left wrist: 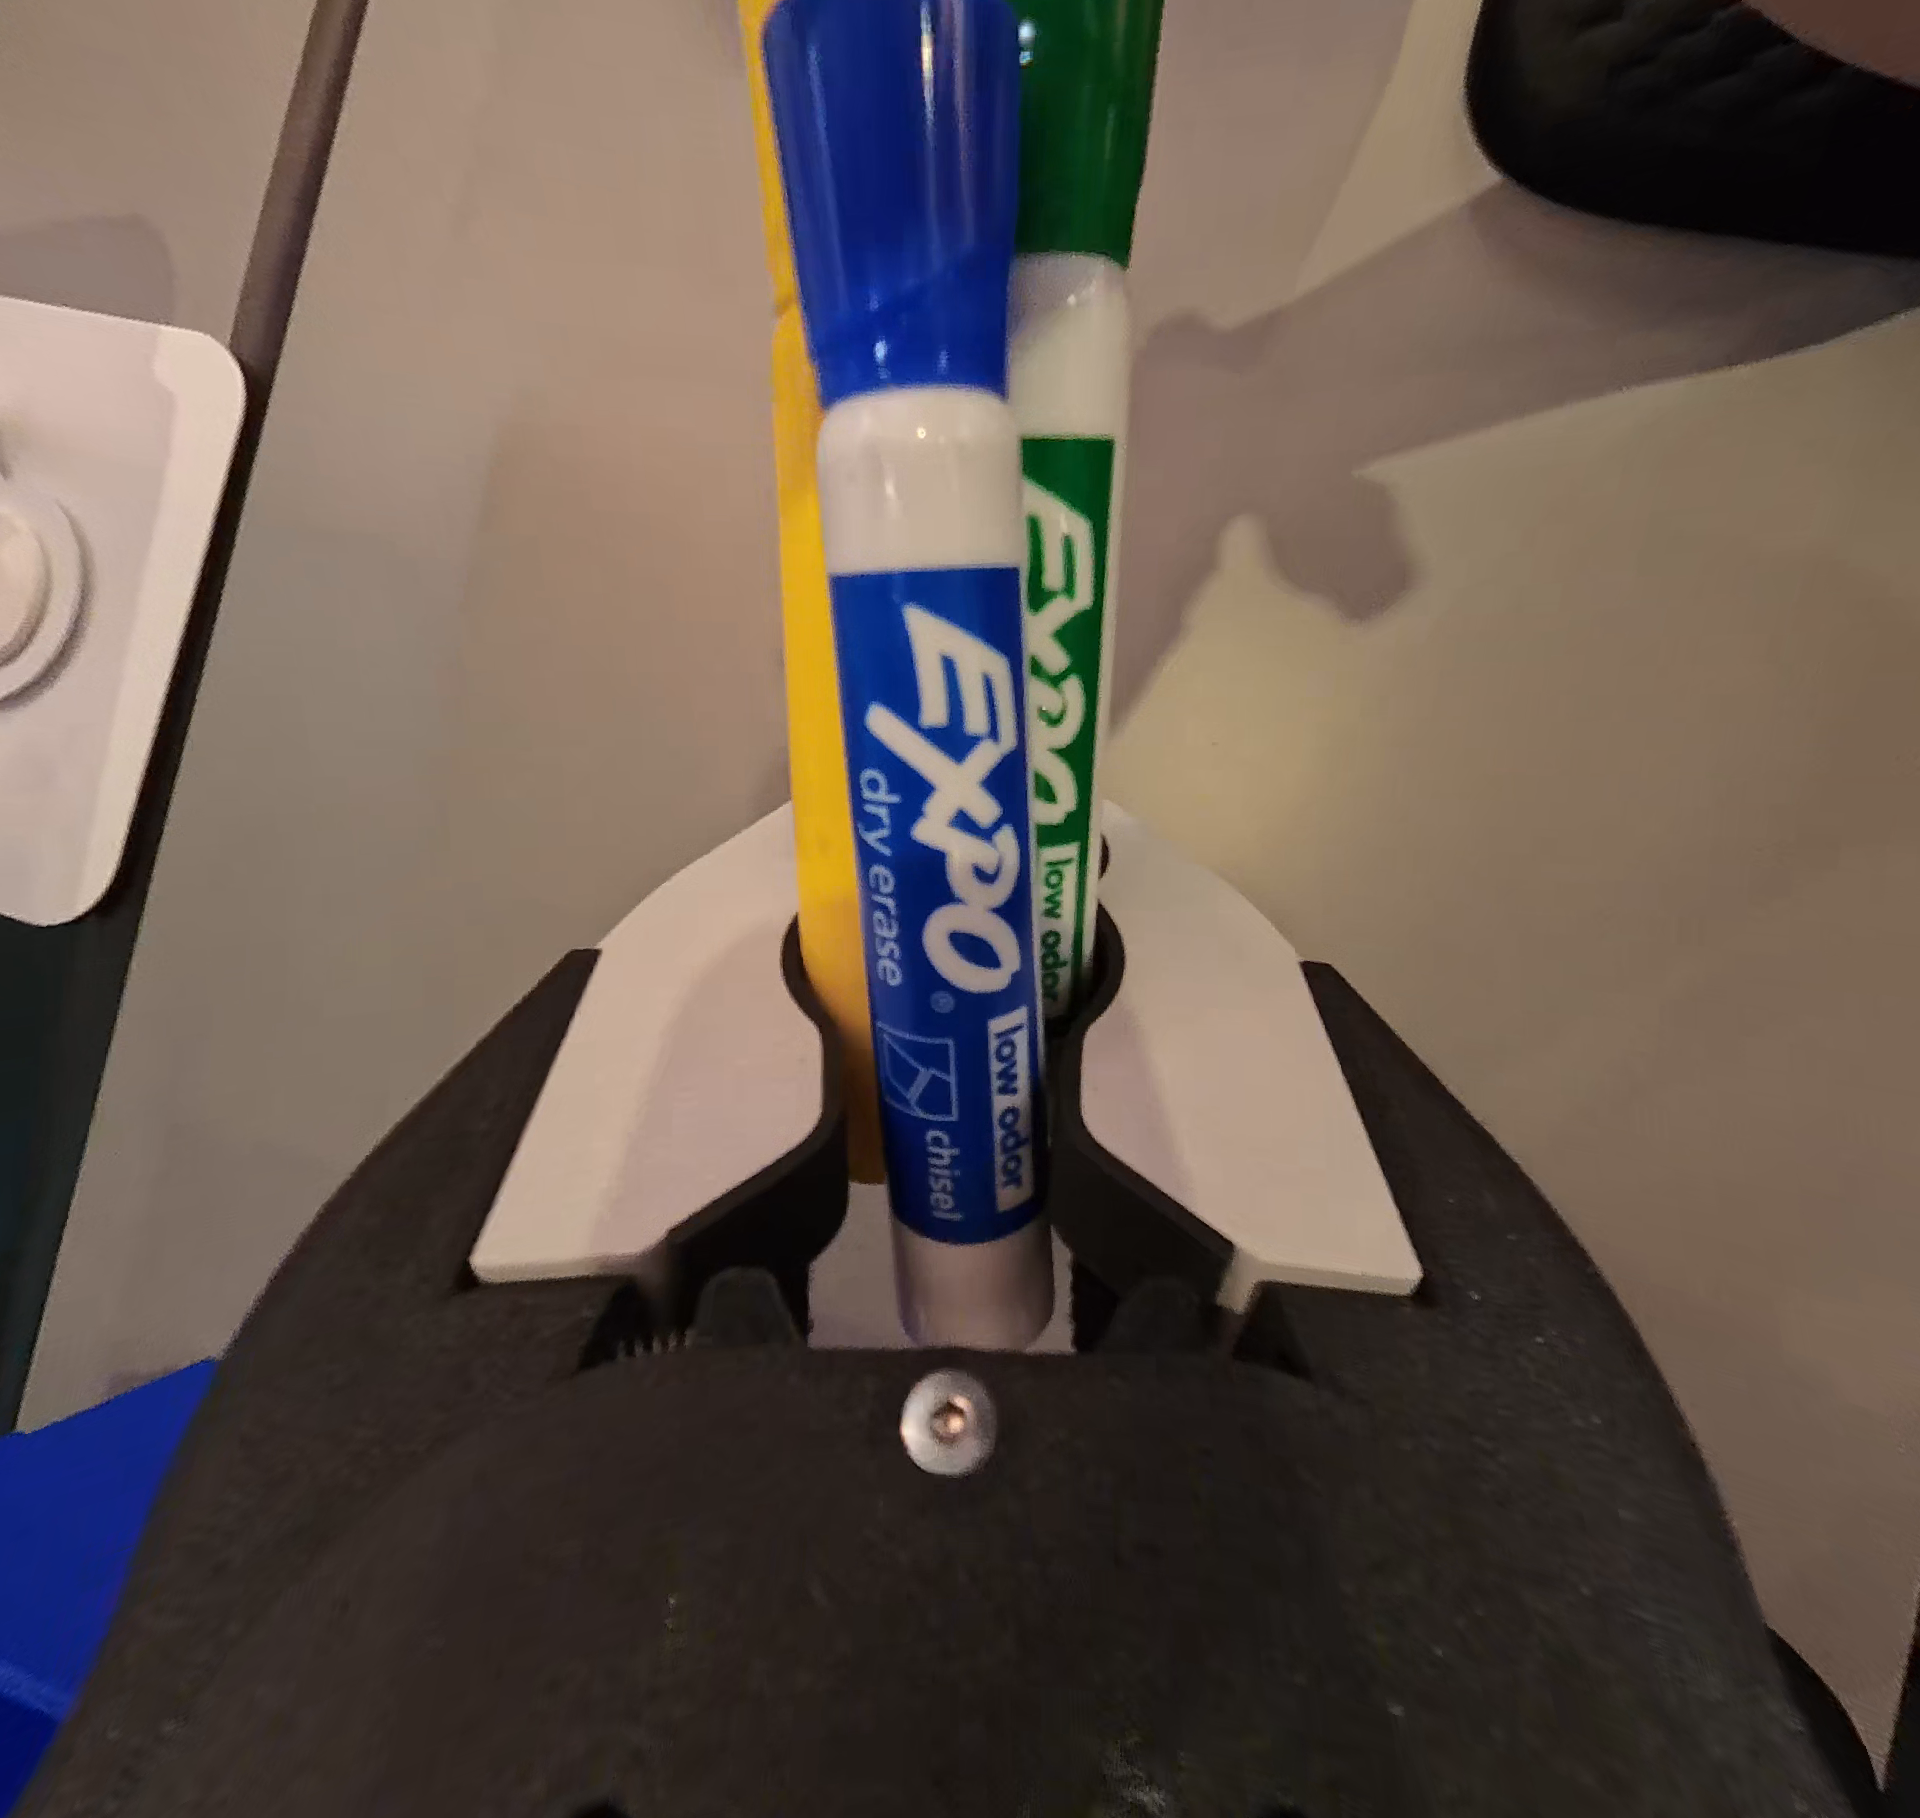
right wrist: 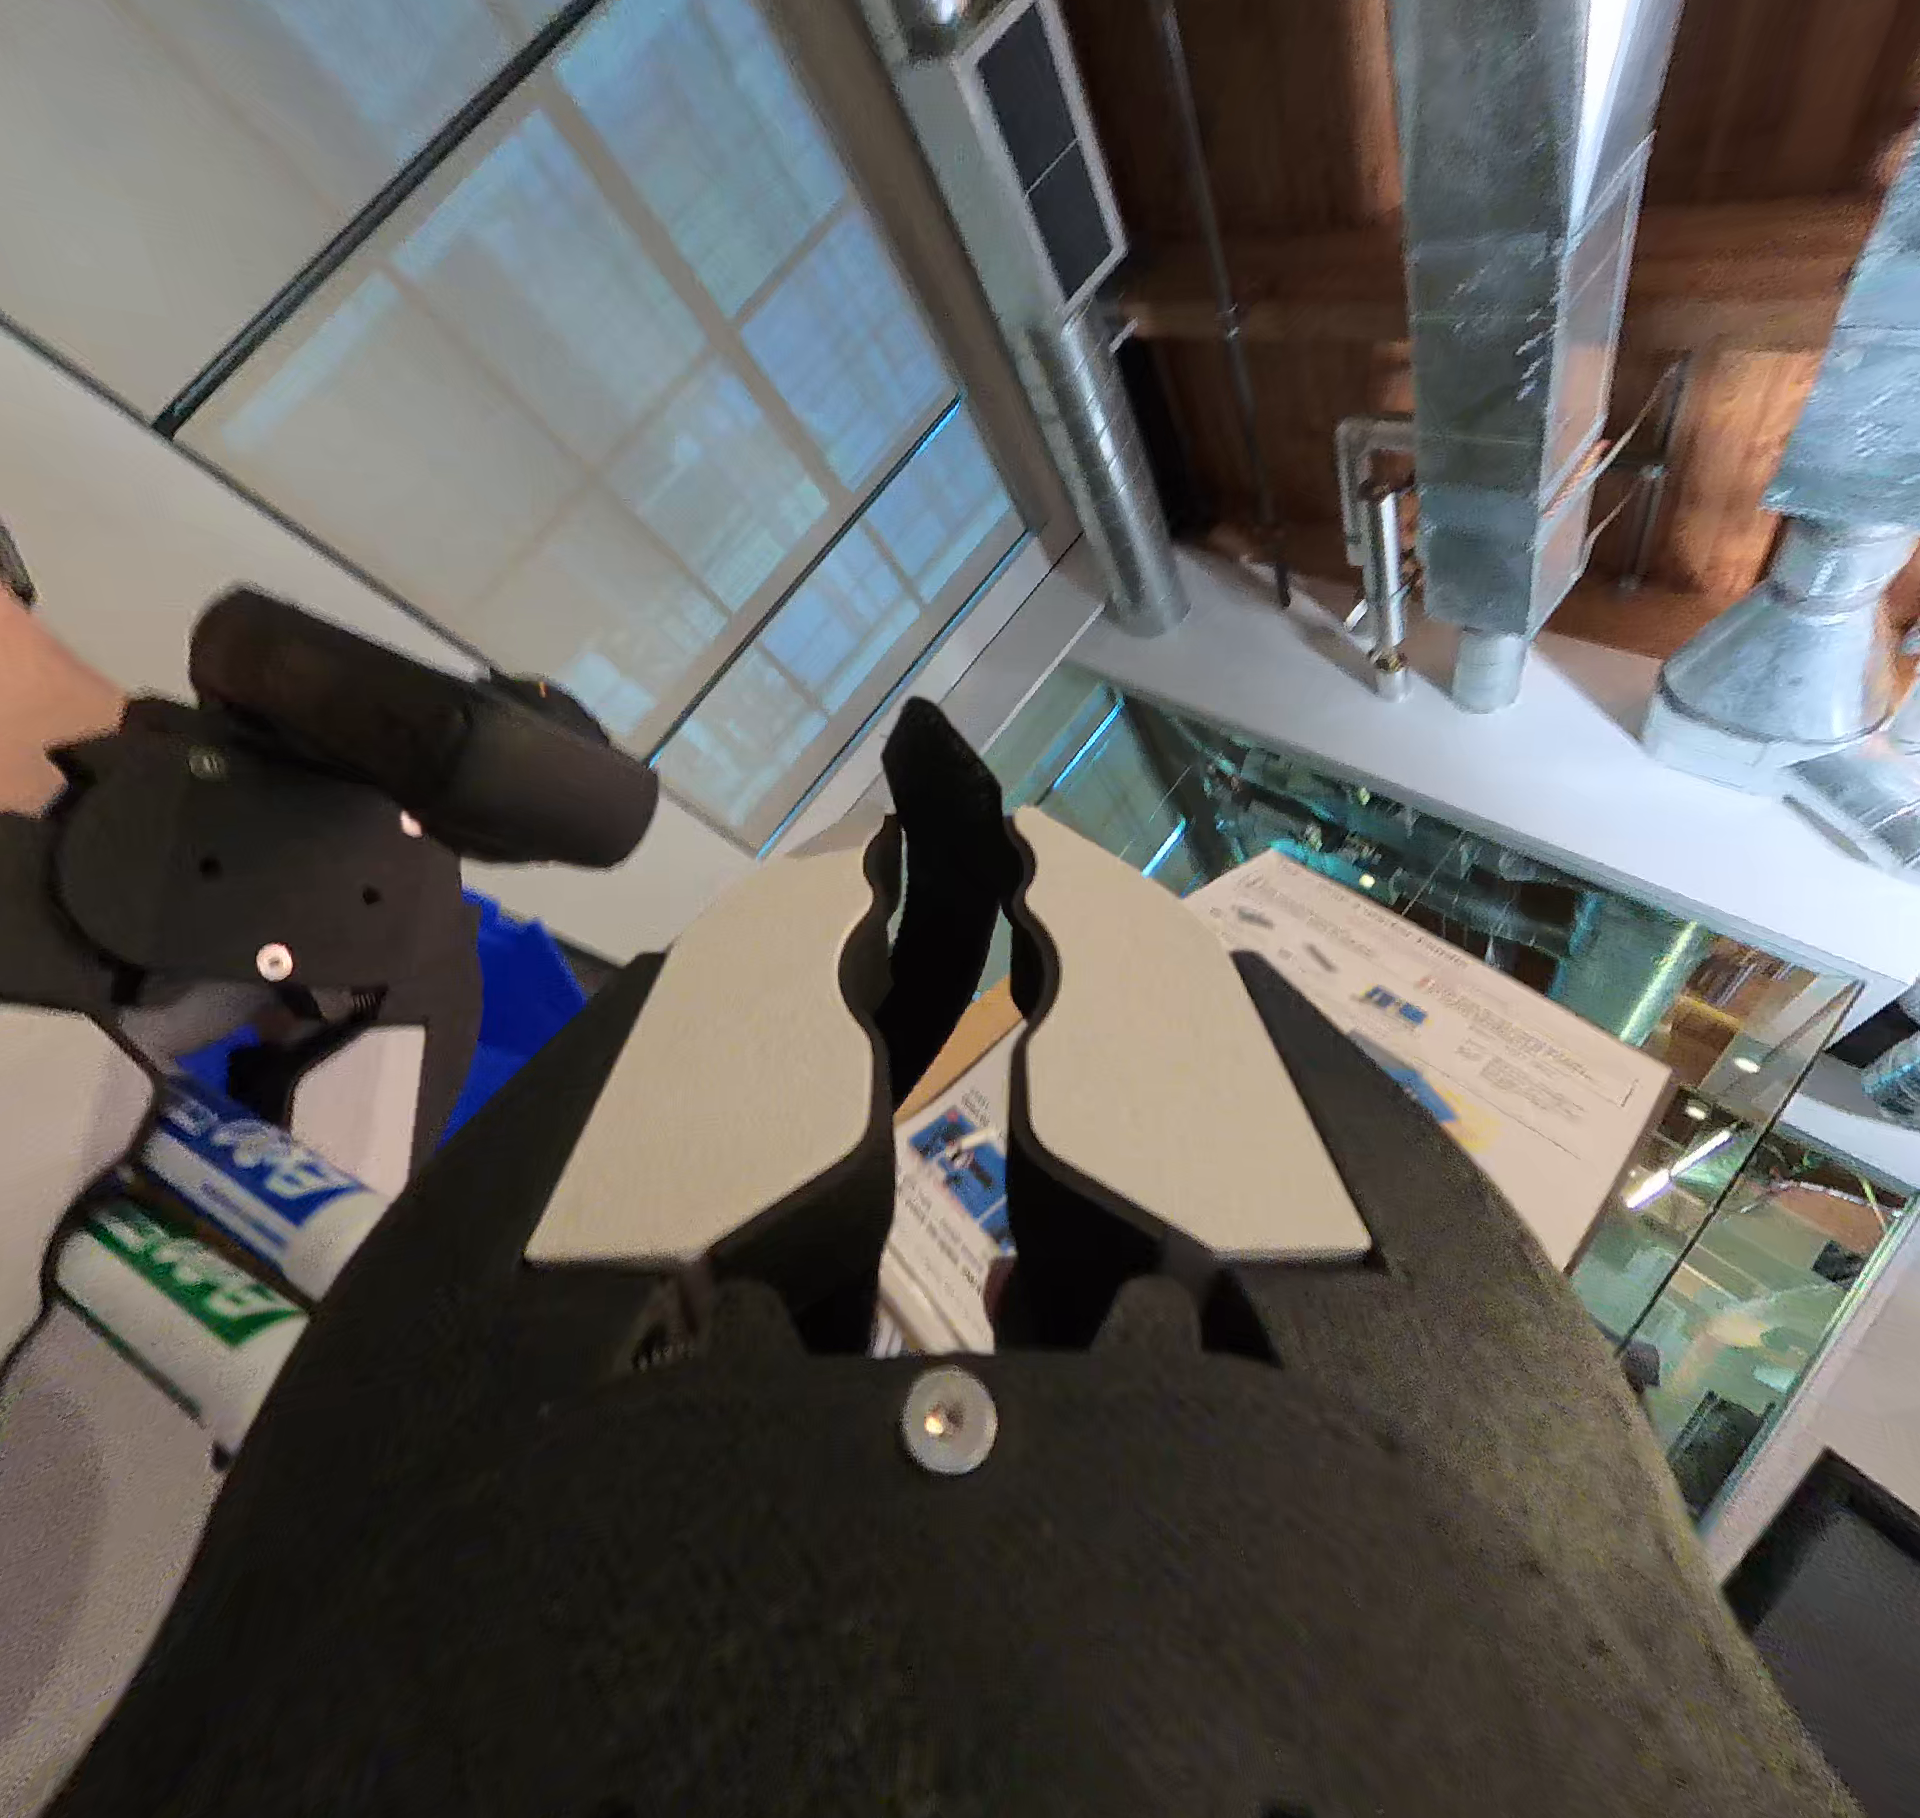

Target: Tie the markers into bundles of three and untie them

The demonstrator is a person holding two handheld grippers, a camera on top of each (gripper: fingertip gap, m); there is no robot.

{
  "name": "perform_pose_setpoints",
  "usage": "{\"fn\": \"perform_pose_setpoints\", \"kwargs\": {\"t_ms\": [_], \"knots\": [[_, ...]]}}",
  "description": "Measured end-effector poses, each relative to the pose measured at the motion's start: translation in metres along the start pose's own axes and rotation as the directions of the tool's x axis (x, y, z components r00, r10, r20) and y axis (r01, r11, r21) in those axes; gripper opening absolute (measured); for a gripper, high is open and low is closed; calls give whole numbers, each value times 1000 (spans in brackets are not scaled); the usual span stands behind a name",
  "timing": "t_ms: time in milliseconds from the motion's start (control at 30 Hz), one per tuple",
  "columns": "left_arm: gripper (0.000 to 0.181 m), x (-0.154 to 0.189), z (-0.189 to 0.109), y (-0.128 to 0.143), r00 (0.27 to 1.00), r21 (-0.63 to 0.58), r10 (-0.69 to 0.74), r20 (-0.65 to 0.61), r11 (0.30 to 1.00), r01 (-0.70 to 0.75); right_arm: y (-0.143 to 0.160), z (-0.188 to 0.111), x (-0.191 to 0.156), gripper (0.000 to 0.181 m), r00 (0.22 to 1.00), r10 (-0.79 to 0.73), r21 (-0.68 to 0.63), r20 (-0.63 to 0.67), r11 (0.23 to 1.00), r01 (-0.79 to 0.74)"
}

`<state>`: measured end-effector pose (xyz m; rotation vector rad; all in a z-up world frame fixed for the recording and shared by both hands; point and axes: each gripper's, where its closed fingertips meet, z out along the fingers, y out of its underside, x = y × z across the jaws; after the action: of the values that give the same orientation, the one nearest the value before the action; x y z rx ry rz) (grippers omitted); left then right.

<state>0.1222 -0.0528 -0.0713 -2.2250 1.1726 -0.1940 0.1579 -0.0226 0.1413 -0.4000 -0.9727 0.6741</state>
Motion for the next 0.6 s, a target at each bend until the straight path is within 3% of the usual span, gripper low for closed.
{"fn": "perform_pose_setpoints", "kwargs": {"t_ms": [133,300,600], "knots": [[44,9,-1,-1,1000,-5,13,-23,1000,-13,12,6,-25,19,987,21,-32,161,999,-17],[44,10,-5,-2,999,18,-16,-33,1000,16,8,1,-44,19,968,-54,-28,244,998,63],[43,0,-15,-3,1000,25,-28,6,999,28,-5,-13,-78,19,907,-46,-22,419,998,61]]}}
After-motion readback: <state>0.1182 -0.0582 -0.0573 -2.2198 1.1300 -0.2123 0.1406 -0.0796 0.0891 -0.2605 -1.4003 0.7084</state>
